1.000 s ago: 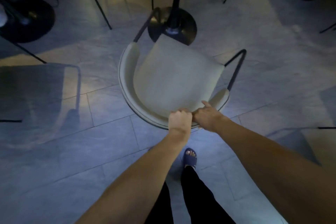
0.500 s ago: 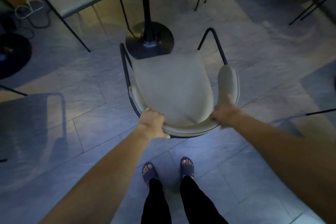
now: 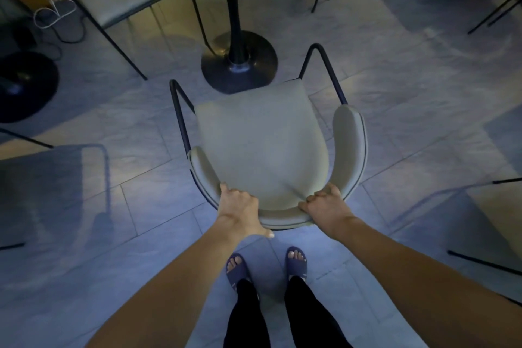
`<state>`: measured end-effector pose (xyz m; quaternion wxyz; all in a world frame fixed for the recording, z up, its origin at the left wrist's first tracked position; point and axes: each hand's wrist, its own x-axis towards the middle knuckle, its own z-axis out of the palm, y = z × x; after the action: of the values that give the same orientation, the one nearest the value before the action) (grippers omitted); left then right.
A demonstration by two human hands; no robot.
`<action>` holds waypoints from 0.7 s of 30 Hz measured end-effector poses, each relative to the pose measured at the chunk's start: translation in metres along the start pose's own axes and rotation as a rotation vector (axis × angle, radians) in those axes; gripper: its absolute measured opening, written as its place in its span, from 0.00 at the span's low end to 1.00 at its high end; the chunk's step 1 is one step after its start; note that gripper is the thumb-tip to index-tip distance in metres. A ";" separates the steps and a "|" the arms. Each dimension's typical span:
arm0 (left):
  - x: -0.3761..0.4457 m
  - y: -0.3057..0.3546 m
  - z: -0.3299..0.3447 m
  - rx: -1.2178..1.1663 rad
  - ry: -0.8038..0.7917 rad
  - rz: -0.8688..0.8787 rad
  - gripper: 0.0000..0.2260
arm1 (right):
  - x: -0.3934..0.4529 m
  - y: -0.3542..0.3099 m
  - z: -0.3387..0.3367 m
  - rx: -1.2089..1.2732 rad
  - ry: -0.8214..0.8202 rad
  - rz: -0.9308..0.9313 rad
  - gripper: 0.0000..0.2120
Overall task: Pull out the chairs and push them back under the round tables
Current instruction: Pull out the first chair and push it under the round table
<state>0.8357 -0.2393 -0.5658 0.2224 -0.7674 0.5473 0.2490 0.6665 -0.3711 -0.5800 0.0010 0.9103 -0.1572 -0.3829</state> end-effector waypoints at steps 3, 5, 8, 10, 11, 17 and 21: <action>0.011 -0.011 -0.006 0.013 -0.035 -0.051 0.39 | 0.012 0.005 -0.013 -0.014 0.019 -0.005 0.26; 0.018 -0.018 -0.010 0.037 -0.042 -0.103 0.43 | 0.023 0.010 -0.021 0.008 0.002 0.004 0.25; 0.031 -0.035 -0.017 -0.043 -0.016 -0.211 0.53 | 0.042 0.017 -0.041 0.036 -0.001 0.011 0.22; 0.041 -0.046 -0.025 -0.147 -0.002 -0.258 0.61 | 0.054 0.021 -0.054 0.050 0.005 0.017 0.20; 0.046 -0.051 -0.029 -0.194 0.007 -0.269 0.65 | 0.060 0.023 -0.060 0.055 0.014 0.023 0.20; 0.077 -0.080 -0.041 -0.317 0.218 -0.343 0.66 | 0.091 0.024 -0.091 0.111 0.196 0.291 0.18; 0.093 -0.098 -0.046 -0.306 0.358 -0.425 0.63 | 0.103 0.018 -0.106 0.310 0.381 0.565 0.15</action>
<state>0.9610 -0.3058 -0.5818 0.0518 -0.9208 0.3614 0.1374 0.8033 -0.4300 -0.5745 -0.0021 0.8753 -0.4554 -0.1629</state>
